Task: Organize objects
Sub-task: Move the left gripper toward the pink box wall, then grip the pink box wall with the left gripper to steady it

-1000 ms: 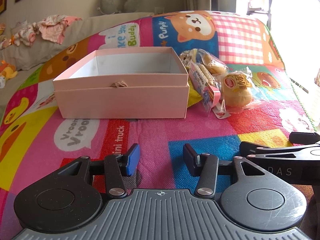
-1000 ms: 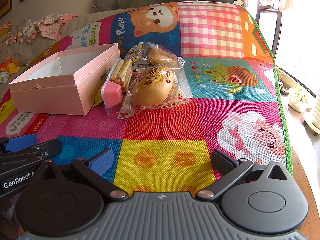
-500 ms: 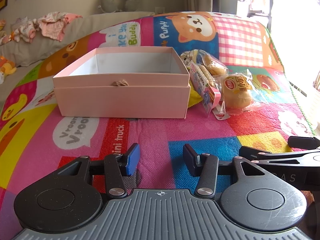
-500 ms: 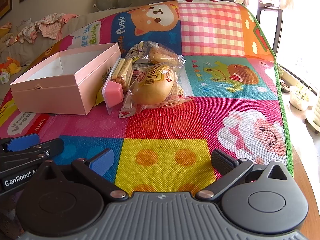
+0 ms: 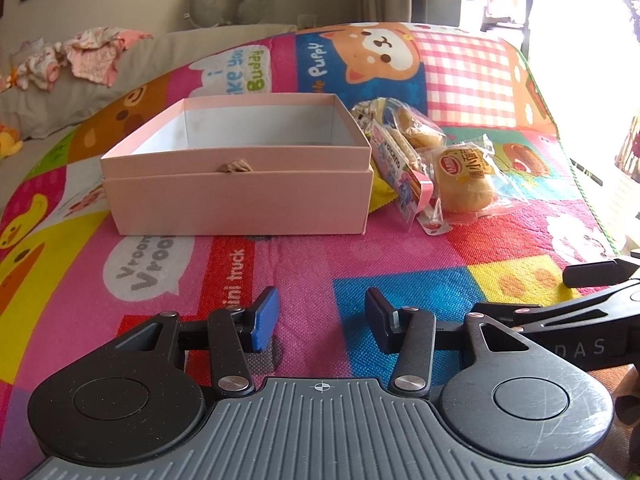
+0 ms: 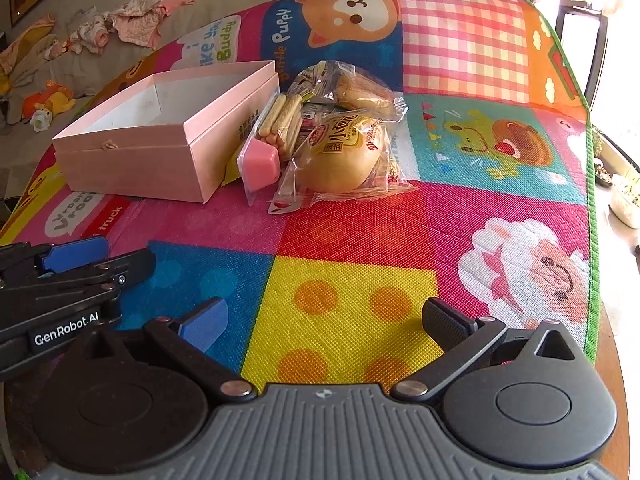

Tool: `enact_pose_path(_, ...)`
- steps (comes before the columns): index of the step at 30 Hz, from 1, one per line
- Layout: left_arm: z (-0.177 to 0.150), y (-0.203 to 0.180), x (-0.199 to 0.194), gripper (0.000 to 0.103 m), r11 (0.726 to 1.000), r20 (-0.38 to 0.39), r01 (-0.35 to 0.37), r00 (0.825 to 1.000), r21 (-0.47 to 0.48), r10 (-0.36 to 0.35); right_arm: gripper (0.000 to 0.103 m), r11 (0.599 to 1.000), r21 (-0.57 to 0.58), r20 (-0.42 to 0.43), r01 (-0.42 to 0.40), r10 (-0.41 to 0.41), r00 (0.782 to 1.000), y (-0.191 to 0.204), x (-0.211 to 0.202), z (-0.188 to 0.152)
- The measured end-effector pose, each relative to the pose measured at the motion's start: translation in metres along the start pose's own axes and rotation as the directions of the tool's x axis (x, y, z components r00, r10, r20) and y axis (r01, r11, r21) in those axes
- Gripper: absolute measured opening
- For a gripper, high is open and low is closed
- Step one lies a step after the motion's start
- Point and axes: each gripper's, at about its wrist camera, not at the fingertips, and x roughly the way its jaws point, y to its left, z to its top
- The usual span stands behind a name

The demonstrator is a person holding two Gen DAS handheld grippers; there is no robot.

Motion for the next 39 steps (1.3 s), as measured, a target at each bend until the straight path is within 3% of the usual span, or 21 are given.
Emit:
enact_pose_path(4,0.001,0.01,-0.004,0.052,0.998,-0.009,0.047,0.999,-0.039,-0.047,0.103,0.999,0.021,-0.017,0.026,-0.025,1.0,0.003,0.004,0.004)
enact_pose_path(9,0.023,0.033,-0.022,0.052,0.994,-0.019,0.105,0.994,-0.034,-0.106,0.103,1.0,-0.002,-0.056,-0.018,0.018,0.998,-0.002,0.003,0.007)
enact_pose_path(12,0.052,0.055,-0.032,0.052,0.998,0.021,0.057,0.998,0.024,-0.058,0.103,0.988,0.021,-0.075,-0.15,0.151,0.986,-0.006,-0.012,0.015)
enact_pose_path(15,0.088,0.086,-0.026,0.052,1.0,0.058,-0.029,0.998,0.008,0.029,0.103,0.989,-0.002,0.027,-0.149,0.149,0.989,-0.003,-0.037,0.026)
enact_pose_path(18,0.121,0.116,-0.002,0.052,0.996,0.076,-0.088,0.993,-0.011,0.089,0.103,0.982,0.043,0.103,-0.186,0.181,0.978,-0.006,-0.054,0.043)
enact_pose_path(22,0.145,0.15,0.061,0.052,0.994,-0.079,-0.064,0.995,-0.091,0.057,0.103,0.971,0.02,0.125,-0.239,0.234,0.964,-0.002,-0.064,0.062)
enact_pose_path(26,0.153,0.164,0.116,0.05,0.985,-0.208,-0.048,0.978,-0.168,0.012,0.103,0.985,-0.061,0.099,-0.162,0.168,0.981,0.007,-0.053,0.061)
enact_pose_path(28,0.158,0.163,0.127,0.048,0.986,-0.216,-0.048,0.976,-0.16,0.012,0.103,0.989,-0.075,0.083,-0.128,0.134,0.987,0.003,-0.045,0.057)
enact_pose_path(33,0.162,0.161,0.143,0.017,0.983,-0.296,-0.128,0.952,-0.134,0.084,0.103,0.995,-0.096,0.094,-0.039,0.048,0.994,-0.012,-0.027,0.059)
enact_pose_path(35,0.16,0.163,0.139,0.011,0.982,-0.297,-0.128,0.951,-0.139,0.082,0.103,0.994,-0.111,0.098,-0.021,0.032,0.995,-0.015,-0.019,0.065)
enact_pose_path(39,0.149,0.157,0.126,0.011,0.986,-0.303,-0.106,0.951,-0.129,0.063,0.103,0.996,-0.077,0.084,-0.034,0.041,0.996,-0.023,0.003,0.079)
